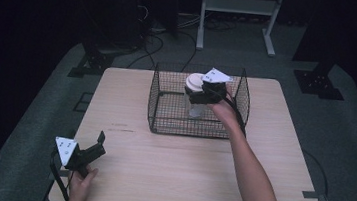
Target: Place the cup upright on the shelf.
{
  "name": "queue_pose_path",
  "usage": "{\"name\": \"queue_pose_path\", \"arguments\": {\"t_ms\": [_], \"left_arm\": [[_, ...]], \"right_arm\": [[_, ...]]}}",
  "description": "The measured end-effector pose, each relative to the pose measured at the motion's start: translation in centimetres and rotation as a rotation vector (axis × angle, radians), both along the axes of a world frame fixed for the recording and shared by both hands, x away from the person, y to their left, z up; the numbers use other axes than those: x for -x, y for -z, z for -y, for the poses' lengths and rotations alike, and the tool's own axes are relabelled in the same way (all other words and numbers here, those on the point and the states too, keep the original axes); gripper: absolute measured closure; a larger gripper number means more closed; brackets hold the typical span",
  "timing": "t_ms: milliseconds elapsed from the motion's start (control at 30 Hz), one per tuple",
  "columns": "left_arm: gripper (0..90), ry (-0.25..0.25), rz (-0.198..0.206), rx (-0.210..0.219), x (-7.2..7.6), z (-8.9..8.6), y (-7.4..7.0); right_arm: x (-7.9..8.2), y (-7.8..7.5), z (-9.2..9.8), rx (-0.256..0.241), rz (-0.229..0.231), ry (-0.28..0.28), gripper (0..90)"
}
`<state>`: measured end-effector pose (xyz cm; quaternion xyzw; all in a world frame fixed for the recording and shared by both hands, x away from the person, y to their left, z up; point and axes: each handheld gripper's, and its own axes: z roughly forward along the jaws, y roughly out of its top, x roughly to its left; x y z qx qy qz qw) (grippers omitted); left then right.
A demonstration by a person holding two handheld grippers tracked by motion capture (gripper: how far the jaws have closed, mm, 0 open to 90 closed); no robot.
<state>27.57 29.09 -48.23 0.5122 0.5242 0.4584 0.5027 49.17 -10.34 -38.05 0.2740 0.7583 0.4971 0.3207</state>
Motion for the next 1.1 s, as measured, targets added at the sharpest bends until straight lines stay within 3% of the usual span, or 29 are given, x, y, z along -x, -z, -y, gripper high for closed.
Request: {"name": "queue_pose_path", "arguments": {"t_ms": [700,1100], "left_arm": [[0.0,-0.003,-0.003,-0.003,0.0,0.0,0.0],[0.0,-0.002,-0.002,-0.004,0.0,0.0,0.0]], "right_arm": [[1.0,-2.0,0.9,-0.058,0.034,-0.017,2.9],[2.1,-3.4,1.7,-0.057,0.049,-0.022,2.9]]}}
